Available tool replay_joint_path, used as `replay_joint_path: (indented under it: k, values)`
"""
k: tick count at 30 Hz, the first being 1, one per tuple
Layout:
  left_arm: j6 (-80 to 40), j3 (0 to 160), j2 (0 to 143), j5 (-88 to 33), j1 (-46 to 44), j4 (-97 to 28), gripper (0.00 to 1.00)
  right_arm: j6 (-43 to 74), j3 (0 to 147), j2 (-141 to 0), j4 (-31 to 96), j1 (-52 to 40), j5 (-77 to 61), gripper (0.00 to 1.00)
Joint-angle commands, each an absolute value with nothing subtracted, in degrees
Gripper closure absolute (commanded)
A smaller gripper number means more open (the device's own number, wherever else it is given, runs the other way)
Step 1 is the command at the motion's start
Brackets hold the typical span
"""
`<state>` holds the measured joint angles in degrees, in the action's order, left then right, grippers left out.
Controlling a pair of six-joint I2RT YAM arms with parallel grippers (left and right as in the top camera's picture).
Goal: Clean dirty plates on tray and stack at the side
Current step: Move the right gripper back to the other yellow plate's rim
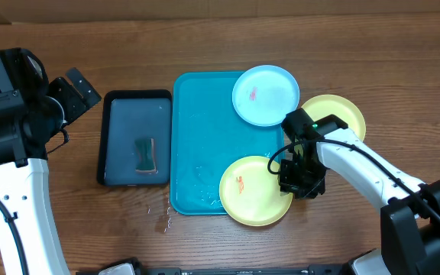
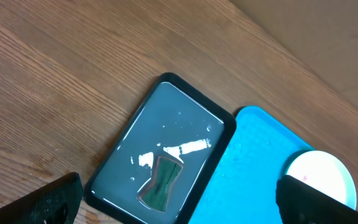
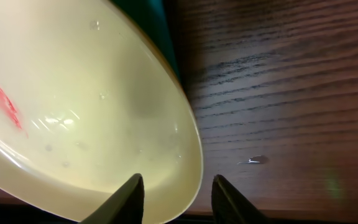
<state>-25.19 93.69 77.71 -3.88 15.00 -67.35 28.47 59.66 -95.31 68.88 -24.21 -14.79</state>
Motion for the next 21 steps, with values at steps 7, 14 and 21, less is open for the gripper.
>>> replay_joint_path:
  k: [7,14,21]
  values:
    - [-25.76,94.0,78.11,-4.05,14.98,-67.29,0.0,28.82,59.2,-94.83,71.72,-24.38,-15.11,0.75]
    - [-25.76,94.0,78.11,-4.05,14.98,-67.29,0.0,29.26,59.2,-94.83,71.66,-24.43,-15.11,0.74]
    - [-25.76,94.0,78.11,-4.05,14.98,-67.29,0.0,31.57,58.35,-94.83,70.02,-25.71,-15.03,0.74]
